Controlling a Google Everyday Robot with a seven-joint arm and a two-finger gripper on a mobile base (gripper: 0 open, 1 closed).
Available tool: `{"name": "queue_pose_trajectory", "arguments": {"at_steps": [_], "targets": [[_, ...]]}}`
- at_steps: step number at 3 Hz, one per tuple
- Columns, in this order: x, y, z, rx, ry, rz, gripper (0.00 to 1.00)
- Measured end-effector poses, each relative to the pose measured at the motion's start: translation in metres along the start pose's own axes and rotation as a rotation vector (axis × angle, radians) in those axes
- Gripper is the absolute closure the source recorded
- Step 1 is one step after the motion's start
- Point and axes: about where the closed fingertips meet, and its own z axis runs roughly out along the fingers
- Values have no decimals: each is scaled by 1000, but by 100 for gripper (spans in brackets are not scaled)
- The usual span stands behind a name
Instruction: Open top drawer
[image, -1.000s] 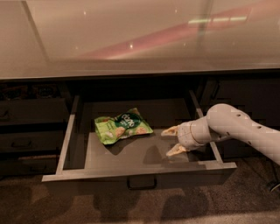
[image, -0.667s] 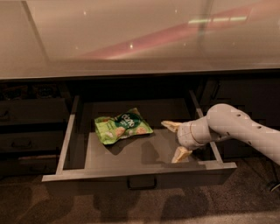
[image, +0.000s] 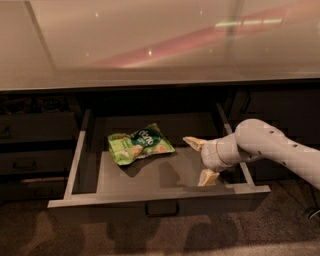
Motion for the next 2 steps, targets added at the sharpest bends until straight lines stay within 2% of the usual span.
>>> {"name": "queue_pose_trajectory", "arguments": {"at_steps": [1, 2], "targets": [[-14, 32, 1, 16, -25, -58, 0], [-14, 29, 0, 16, -25, -58, 0]]}}
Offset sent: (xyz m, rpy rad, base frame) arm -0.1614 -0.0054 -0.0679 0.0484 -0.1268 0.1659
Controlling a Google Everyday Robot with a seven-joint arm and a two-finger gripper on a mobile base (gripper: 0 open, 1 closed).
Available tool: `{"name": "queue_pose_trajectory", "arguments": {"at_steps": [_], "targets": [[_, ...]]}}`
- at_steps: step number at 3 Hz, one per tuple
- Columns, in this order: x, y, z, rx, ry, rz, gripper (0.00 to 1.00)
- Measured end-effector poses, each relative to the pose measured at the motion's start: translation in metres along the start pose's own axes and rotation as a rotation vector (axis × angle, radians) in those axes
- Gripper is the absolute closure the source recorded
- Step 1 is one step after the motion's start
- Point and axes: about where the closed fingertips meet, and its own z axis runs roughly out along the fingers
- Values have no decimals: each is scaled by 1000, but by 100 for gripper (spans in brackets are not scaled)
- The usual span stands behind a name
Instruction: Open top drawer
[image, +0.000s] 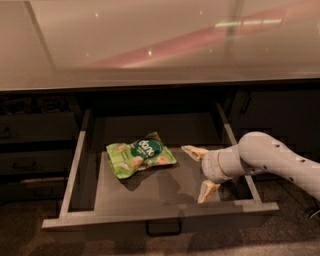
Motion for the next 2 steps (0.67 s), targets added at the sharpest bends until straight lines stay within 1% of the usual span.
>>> {"name": "queue_pose_trajectory", "arguments": {"at_steps": [1, 2], "targets": [[-4, 8, -4, 1, -5, -10, 0], [-4, 8, -4, 1, -5, -10, 0]]}}
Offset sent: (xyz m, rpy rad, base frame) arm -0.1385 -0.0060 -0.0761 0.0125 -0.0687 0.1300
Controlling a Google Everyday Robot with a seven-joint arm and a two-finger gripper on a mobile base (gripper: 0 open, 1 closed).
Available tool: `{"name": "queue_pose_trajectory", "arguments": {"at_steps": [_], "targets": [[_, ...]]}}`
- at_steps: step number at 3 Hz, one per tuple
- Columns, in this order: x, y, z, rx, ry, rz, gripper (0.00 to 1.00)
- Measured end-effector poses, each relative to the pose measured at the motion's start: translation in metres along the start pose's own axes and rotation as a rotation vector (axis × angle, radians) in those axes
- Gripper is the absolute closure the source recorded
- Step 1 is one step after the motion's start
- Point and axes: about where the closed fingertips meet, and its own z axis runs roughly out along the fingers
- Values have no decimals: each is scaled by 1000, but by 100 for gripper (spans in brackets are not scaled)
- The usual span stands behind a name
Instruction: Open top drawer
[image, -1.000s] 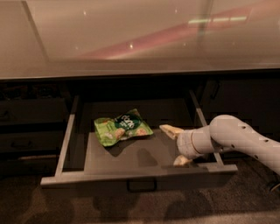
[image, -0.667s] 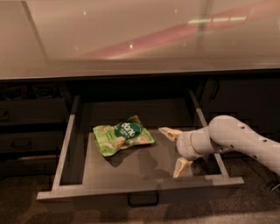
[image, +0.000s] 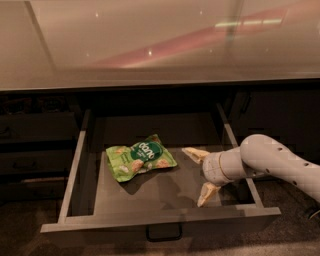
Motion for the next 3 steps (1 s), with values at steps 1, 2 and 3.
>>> {"name": "queue_pose_trajectory", "arguments": {"at_steps": [1, 2, 3], "targets": [[0, -8, -2, 3, -43, 8, 0], [-9, -38, -41, 74, -79, 0, 0], [-13, -56, -67, 123, -99, -2, 0]]}}
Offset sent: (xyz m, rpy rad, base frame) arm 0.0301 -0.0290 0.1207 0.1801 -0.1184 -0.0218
